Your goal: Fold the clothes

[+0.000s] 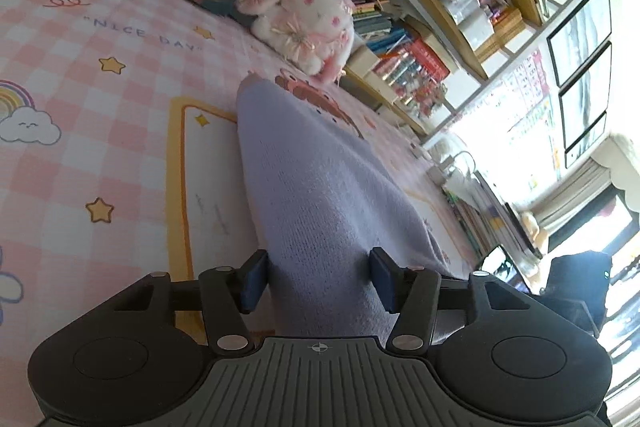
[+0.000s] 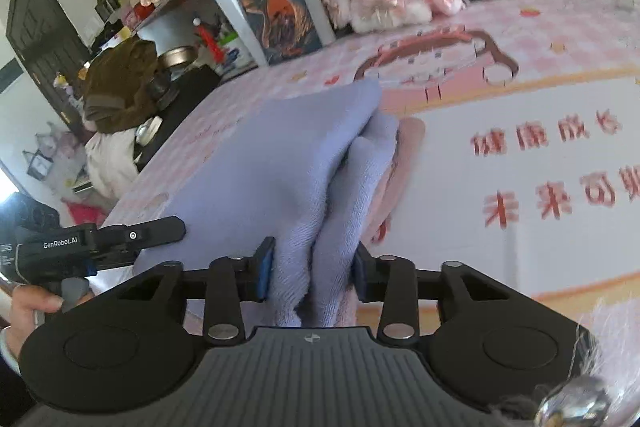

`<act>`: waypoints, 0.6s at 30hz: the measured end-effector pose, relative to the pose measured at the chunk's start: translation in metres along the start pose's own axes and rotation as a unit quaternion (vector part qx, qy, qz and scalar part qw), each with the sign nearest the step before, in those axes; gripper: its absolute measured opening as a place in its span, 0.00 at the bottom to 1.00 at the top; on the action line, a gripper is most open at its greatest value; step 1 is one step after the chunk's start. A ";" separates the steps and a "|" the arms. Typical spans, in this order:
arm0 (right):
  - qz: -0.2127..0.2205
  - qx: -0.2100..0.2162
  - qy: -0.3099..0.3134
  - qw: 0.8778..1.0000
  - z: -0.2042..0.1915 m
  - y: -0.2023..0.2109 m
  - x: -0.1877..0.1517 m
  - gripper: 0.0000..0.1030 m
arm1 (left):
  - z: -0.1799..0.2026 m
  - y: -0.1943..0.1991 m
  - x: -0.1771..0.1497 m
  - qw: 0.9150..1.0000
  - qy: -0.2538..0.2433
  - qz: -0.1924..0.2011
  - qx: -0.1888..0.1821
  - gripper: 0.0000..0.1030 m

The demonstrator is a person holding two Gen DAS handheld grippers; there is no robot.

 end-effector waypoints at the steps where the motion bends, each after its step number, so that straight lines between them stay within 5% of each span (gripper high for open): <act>1: -0.001 0.004 -0.011 1.000 0.002 0.000 0.000 0.46 | -0.001 0.000 0.001 1.000 0.002 0.002 -0.001 0.57; 4: -0.001 0.007 -0.041 0.999 0.011 -0.003 0.002 0.62 | -0.006 -0.003 0.006 1.000 0.014 0.004 -0.004 0.61; 10: 0.004 0.021 -0.062 0.998 0.011 -0.014 0.003 0.62 | -0.010 -0.019 0.004 1.000 0.027 0.006 -0.009 0.64; 18: 0.021 -0.025 0.042 0.999 -0.016 -0.010 0.007 0.35 | 0.013 -0.014 -0.004 0.998 -0.054 0.034 0.019 0.52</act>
Point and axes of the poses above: each gripper's, at about its wrist camera, not at the fingertips, and y roughly against the way its jaws point, z to its right, x to its top, the point moved 5 cm from there along -y, roughly the way its jaws point, and after that the axes turned 11 degrees about y, right-handed, at the moved point
